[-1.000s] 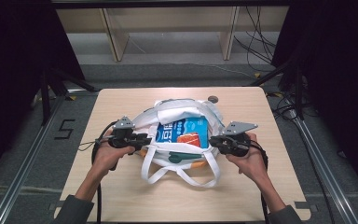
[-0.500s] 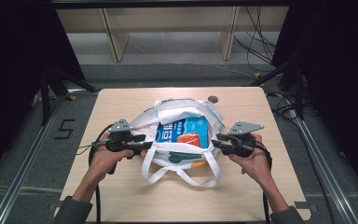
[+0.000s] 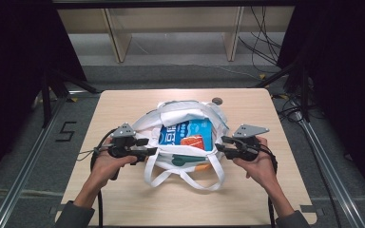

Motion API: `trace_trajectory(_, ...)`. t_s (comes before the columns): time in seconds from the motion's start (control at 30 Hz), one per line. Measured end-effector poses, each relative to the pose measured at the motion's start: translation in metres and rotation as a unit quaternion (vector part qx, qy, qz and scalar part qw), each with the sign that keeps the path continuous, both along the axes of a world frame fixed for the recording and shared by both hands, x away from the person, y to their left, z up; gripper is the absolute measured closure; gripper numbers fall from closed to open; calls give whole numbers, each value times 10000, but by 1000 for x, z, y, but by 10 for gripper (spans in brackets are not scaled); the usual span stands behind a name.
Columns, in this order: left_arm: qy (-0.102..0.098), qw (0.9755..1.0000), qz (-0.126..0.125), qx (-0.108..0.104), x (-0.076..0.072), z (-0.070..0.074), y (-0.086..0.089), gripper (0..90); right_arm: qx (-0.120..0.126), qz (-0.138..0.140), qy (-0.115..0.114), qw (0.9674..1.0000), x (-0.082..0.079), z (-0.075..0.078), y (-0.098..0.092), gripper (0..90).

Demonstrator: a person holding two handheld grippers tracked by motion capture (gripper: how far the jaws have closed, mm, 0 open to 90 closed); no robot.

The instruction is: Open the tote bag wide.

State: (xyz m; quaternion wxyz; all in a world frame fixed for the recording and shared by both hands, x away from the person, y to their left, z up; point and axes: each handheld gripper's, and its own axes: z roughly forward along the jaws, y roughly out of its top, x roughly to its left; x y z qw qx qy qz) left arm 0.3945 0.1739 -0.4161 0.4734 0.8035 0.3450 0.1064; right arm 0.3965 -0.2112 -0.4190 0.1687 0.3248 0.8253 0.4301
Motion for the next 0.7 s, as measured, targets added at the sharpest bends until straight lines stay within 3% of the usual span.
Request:
trace_trajectory(0.53, -54, 10000, -34, -48, -8, 7, -1, 371, 31, 9, -217, 9998, -5, 2, -4, 467)
trace_trajectory(0.63, -75, 10000, -9, -19, -11, 8, -2, 359, 55, -122, -215, 9997, -7, 3, -5, 451)
trace_trajectory(0.7, -93, 9999, -33, -22, -13, 8, -3, 353, 30, -41, -291, 9996, -7, 3, -7, 440)
